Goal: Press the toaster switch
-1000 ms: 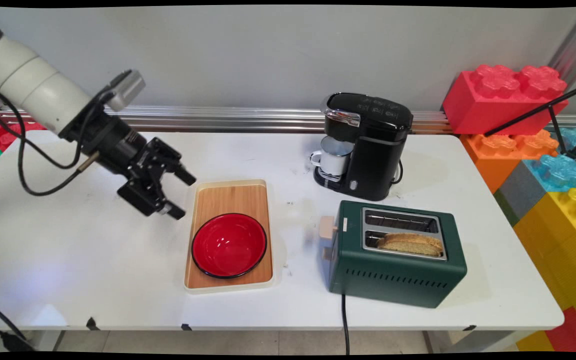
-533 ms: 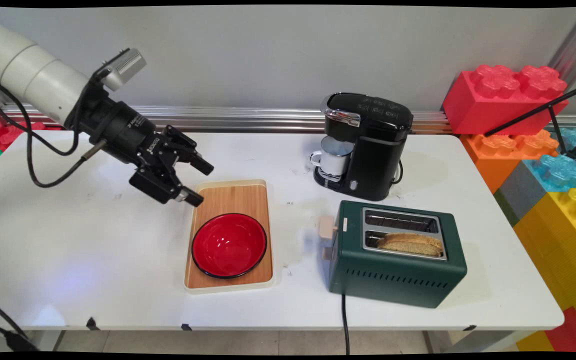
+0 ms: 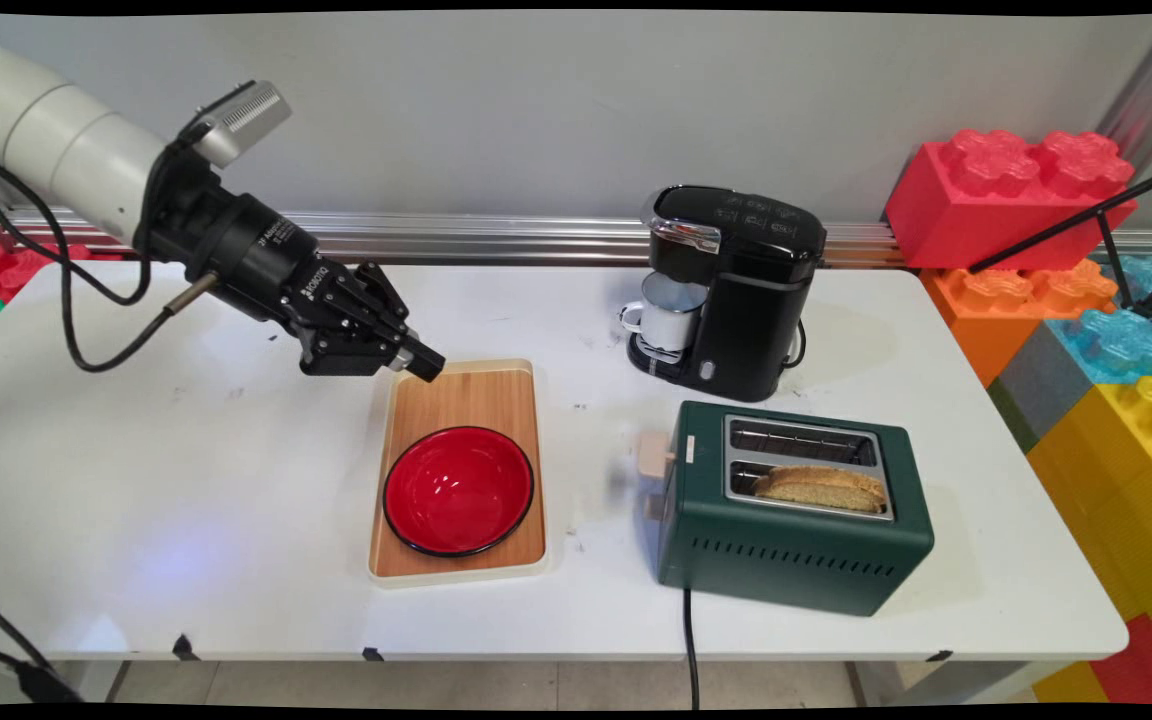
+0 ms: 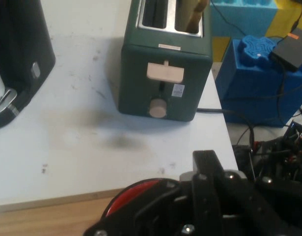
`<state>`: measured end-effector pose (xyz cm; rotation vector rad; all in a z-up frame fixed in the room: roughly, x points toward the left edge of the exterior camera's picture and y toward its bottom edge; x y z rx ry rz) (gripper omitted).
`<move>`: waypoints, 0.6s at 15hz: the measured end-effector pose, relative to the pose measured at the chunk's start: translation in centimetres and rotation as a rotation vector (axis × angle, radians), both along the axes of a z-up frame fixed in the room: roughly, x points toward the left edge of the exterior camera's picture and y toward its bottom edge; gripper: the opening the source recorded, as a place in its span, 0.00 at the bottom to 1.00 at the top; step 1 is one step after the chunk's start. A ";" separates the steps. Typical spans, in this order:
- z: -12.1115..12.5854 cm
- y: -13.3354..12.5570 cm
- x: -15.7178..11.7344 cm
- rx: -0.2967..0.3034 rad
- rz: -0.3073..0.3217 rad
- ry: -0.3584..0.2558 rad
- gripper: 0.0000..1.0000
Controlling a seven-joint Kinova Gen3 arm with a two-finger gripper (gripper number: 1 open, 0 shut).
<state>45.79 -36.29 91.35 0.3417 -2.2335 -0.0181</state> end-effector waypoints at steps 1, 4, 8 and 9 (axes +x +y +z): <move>-0.1 -0.1 -0.1 -0.001 0.000 0.004 0.00; -0.4 -0.4 -0.5 -0.010 0.003 0.018 0.00; -1.3 -1.1 -2.1 -0.026 0.002 0.049 0.00; -1.6 -1.3 -2.6 -0.031 0.001 0.057 0.00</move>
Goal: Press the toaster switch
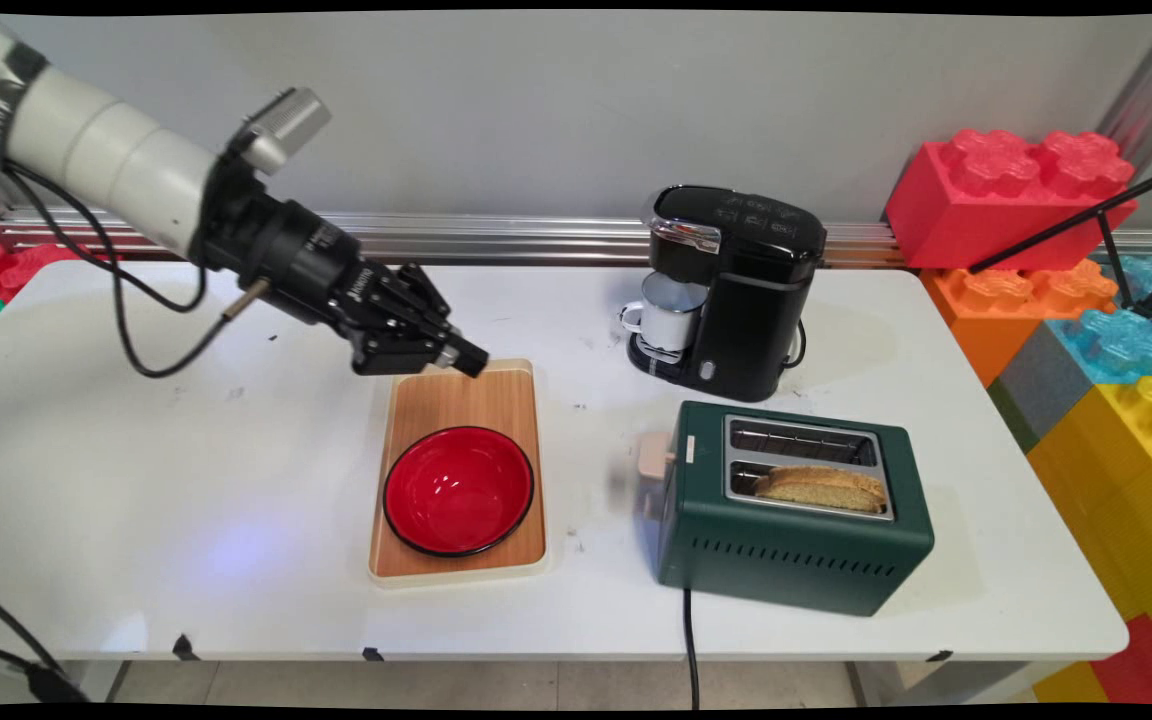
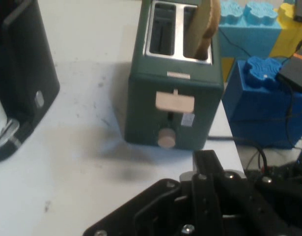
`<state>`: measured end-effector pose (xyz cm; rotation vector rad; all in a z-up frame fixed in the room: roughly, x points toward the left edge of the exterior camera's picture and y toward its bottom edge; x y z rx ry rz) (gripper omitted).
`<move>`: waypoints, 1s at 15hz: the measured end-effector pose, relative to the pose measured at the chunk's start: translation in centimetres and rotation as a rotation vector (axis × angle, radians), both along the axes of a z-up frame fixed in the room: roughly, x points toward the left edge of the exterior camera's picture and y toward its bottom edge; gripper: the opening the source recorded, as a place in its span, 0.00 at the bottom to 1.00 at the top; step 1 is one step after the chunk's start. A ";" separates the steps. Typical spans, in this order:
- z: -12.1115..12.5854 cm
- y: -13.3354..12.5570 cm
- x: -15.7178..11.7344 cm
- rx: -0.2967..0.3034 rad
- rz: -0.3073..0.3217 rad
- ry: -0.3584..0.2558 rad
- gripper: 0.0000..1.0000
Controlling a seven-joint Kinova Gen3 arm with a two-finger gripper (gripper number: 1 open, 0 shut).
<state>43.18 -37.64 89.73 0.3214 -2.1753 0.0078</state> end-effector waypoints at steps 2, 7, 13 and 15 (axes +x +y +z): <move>-0.6 -0.3 -1.0 -0.009 -0.006 0.013 0.00; -3.0 -1.0 -4.4 -0.025 -0.030 0.029 0.00; -5.7 -2.0 -9.0 -0.028 -0.052 0.033 0.00; -6.2 -2.5 -10.0 -0.025 -0.062 0.026 0.00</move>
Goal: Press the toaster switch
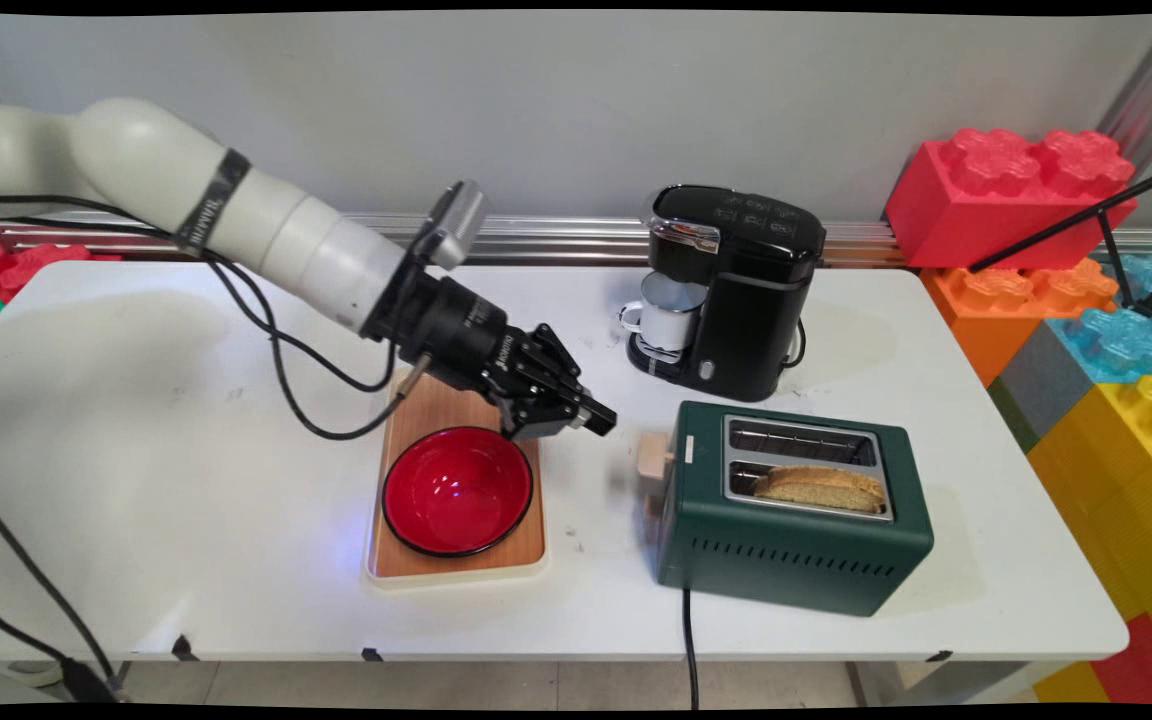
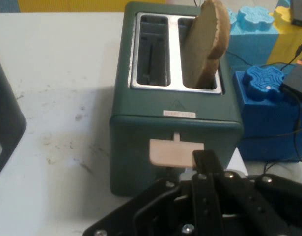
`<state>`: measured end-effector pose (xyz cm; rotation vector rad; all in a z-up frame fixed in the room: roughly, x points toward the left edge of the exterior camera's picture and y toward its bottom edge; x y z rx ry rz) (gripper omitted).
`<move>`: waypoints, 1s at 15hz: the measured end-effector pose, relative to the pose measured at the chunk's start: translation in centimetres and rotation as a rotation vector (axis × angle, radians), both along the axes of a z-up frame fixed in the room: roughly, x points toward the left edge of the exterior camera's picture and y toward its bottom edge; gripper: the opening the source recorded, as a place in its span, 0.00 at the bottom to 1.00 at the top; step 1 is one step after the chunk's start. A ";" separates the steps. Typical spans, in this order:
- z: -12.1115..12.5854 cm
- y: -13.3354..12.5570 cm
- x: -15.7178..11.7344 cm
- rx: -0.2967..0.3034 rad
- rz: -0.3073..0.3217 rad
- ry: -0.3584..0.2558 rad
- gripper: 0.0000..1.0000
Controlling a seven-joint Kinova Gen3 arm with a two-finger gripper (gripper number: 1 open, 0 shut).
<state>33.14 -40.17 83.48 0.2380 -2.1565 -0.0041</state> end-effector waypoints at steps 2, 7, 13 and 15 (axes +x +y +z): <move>-0.4 -0.5 -0.7 0.002 -0.005 -0.006 0.00; -1.2 -1.3 -2.2 0.013 -0.010 -0.014 0.00; -1.6 -1.9 -3.5 0.023 -0.008 -0.017 0.00; -1.8 -1.9 -3.9 0.027 -0.007 -0.019 0.00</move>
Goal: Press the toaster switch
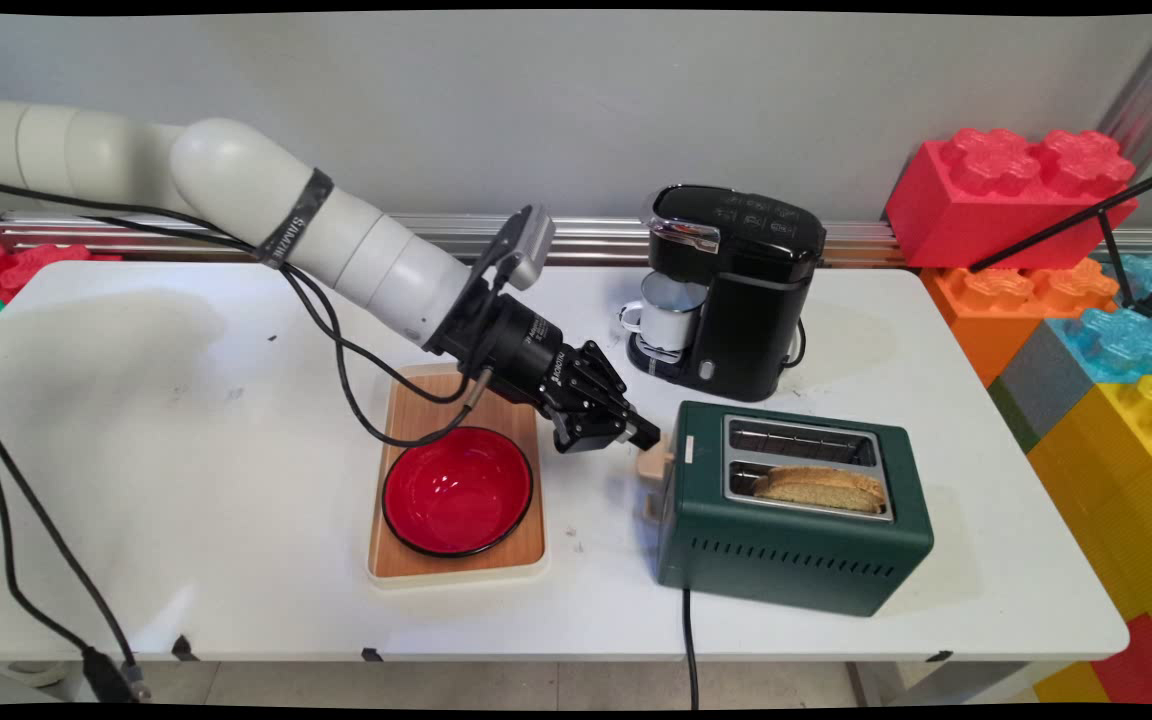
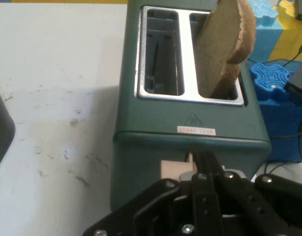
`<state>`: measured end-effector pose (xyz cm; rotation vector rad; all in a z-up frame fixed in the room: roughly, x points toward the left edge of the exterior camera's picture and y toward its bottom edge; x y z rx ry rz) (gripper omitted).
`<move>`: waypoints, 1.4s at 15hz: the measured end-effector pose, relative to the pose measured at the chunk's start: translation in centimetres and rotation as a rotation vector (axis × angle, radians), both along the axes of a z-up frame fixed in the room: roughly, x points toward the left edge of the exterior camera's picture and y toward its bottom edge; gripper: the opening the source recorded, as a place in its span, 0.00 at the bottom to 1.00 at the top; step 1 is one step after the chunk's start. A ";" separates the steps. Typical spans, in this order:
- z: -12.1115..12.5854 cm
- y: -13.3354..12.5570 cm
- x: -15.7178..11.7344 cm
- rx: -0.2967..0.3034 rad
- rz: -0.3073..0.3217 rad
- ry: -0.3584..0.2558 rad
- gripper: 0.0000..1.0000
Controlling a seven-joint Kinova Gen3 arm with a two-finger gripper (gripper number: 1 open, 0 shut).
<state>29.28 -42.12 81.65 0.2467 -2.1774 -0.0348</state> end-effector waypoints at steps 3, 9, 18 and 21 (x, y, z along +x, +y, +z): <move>-0.3 -0.2 -0.5 0.004 0.002 -0.003 0.00; -1.0 -0.2 -0.8 0.014 0.004 -0.013 0.00; -2.9 0.1 -1.2 0.027 0.011 -0.023 0.00; -3.6 0.1 -1.1 0.031 0.017 -0.031 0.00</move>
